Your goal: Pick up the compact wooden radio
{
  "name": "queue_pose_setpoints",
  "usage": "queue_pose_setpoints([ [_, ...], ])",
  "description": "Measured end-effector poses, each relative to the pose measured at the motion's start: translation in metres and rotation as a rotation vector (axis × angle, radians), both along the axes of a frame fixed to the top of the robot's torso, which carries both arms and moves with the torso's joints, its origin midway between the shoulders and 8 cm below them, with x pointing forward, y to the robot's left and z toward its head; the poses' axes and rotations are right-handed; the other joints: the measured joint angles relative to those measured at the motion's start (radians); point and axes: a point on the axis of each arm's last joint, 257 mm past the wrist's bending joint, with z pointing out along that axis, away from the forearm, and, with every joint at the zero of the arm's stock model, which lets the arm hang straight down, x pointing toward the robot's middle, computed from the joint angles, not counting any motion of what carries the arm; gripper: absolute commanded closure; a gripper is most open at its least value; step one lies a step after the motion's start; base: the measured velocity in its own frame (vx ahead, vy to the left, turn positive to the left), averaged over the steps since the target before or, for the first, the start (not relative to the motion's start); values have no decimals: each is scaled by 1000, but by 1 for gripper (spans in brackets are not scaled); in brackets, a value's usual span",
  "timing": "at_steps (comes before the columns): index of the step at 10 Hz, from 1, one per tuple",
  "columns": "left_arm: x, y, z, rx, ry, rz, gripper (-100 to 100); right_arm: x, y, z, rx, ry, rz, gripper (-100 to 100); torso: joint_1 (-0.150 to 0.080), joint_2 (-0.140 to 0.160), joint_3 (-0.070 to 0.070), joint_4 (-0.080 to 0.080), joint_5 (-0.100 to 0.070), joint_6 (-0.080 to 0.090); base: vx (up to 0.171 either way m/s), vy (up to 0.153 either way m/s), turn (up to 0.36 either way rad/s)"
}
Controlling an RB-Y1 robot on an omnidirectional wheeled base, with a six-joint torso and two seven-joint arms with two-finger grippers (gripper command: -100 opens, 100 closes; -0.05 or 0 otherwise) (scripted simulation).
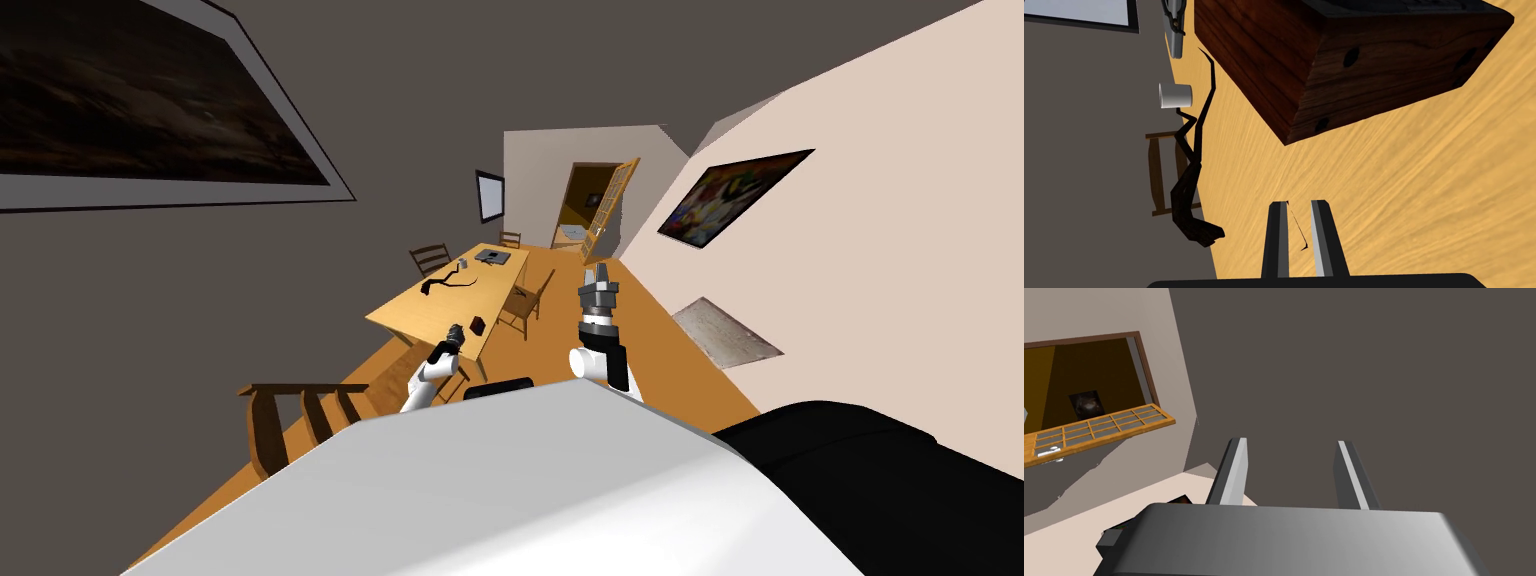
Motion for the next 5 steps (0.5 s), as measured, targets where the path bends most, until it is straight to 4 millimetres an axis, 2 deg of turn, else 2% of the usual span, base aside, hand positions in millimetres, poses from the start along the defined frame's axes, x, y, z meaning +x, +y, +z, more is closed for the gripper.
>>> queue_pose_setpoints([
  [4,-17,-14,3,-6,6,-26,100,0,0,0,0,0,0,0,-1,-1,0,1,-1,1,37,-10,62],
  [5,-17,-15,4,-7,4,-26,0,0,0,0,0,0,0,0,-1,1,1,1,-1,1,0,0,0],
])
